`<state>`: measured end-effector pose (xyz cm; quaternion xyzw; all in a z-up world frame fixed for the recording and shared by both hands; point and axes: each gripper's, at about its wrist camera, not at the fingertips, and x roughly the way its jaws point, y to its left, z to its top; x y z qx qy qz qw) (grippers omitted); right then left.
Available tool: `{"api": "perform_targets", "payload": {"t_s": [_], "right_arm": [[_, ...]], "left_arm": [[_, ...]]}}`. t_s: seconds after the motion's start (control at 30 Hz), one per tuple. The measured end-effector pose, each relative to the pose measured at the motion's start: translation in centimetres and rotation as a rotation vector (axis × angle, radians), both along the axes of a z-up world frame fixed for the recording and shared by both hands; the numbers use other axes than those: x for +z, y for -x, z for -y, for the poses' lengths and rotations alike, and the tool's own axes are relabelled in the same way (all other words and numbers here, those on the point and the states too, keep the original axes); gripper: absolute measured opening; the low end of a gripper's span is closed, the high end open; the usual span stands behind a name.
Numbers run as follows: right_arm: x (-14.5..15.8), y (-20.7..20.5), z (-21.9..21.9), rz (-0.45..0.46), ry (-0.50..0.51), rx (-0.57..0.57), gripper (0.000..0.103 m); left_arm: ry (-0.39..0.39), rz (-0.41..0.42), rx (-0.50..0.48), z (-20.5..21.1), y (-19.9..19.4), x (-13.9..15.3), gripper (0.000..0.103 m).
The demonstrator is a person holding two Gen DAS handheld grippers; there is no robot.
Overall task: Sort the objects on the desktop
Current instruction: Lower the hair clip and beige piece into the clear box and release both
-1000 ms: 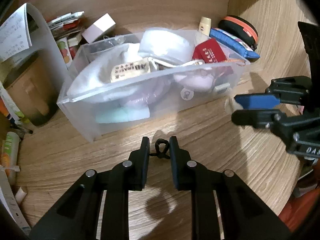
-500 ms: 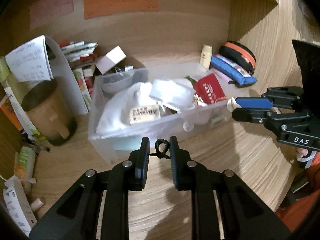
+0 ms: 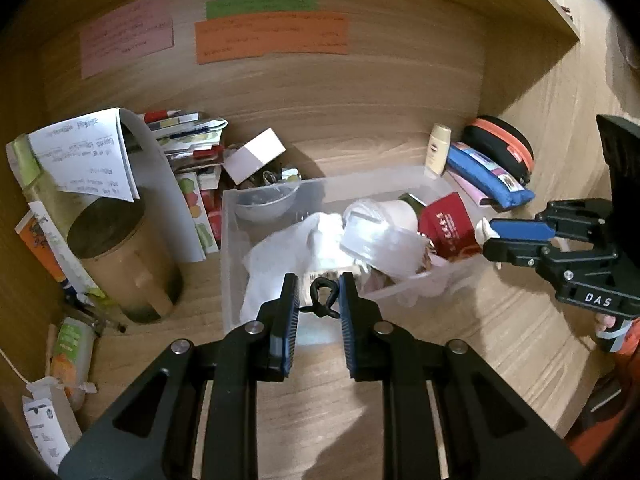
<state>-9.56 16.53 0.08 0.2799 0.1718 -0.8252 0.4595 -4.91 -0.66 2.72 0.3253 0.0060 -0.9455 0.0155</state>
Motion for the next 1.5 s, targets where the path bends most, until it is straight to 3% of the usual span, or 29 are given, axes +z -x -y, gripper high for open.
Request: {"api": "perform_targets", "payload": {"t_s": [0.6,0.87,1.3,1.4,1.47,1.5], "right_arm": [[-1.9,3.6,0.9,0.052,-0.026,-0.025,0.018],[-1.8,3.8,0.9,0.065,-0.019,-0.030,0.018],[-0.9,2.9,0.3,0.070,-0.002,-0.061,0.018],[-0.6,2.5,0.1,0.067,0.000,-0.064,0.019],[-0.4,2.2,0.0,0.070,0.005,-0.068,0.026],[-0.4,2.1,-0.1,0.069,0.007,-0.072,0.034]], "left_arm": [[-0.041,0.052,0.019,1.0,4.5,-2.0,0.019],[-0.072,0.058,0.019,1.4,4.3,-1.9,0.022],[-0.054,0.021,0.031,1.1,2.6,-0.6,0.022],[-0.045,0.008,0.044,1.0,1.9,-0.2,0.034],[-0.039,-0.005,0.050,0.8,1.4,0.0,0.042],[-0.032,-0.015,0.054,0.6,1.1,0.1,0.043]]}}
